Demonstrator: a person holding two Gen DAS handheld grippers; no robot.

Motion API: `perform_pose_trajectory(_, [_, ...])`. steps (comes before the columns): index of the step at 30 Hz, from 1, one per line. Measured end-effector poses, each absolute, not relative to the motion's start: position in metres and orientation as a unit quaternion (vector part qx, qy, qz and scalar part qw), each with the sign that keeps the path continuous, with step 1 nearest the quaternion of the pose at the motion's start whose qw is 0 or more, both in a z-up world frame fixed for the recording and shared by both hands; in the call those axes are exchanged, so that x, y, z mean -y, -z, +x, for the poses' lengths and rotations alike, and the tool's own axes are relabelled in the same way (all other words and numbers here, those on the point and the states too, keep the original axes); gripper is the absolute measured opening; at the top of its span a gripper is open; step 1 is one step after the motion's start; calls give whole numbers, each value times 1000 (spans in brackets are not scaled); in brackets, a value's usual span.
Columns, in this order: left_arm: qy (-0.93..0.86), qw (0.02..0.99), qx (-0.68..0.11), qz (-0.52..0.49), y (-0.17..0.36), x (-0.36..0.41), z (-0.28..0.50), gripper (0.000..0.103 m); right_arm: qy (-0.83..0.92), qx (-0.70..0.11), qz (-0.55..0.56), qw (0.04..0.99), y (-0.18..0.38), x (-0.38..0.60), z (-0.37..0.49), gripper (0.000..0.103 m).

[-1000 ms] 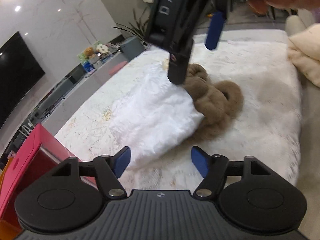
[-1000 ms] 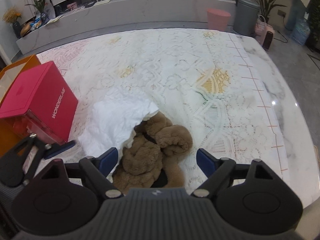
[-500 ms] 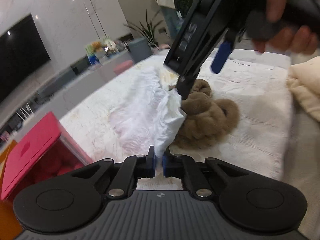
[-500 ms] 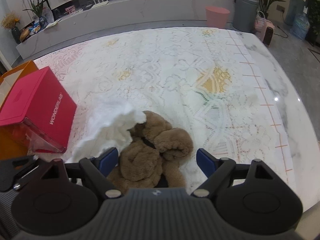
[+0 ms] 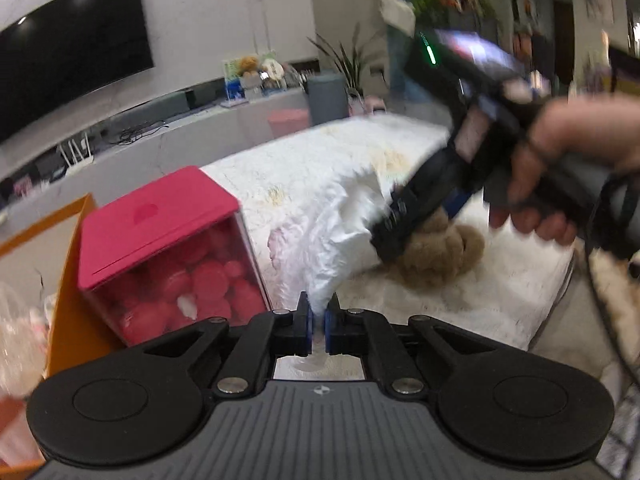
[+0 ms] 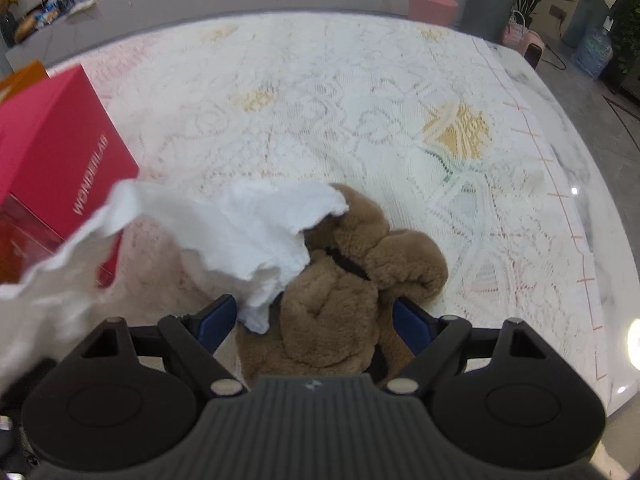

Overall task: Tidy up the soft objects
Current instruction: 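Lift and carry the white towel and brown toy toward the orange box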

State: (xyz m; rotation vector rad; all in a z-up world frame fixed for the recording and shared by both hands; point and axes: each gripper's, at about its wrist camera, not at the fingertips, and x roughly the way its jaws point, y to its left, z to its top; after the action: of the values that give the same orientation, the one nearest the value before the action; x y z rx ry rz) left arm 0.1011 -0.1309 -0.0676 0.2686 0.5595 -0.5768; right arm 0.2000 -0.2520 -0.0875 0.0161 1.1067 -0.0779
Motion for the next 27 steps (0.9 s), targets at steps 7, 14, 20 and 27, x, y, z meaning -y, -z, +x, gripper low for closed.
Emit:
perform_pose_trajectory(7, [308, 925, -224, 13, 26, 104, 92, 5, 38, -541, -31, 840, 94, 242, 203, 88])
perform_pose_trajectory(14, [285, 942, -165, -62, -23, 78, 82, 5, 44, -537, -69, 840, 103, 231, 204, 82])
perform_pose_trajectory(20, [269, 951, -133, -68, -39, 70, 78, 5, 40, -518, -86, 850, 93, 226, 199, 64])
perform_pose_trajectory(27, [274, 948, -144, -73, -37, 69, 88, 5, 31, -501, -93, 860, 78, 222, 195, 62])
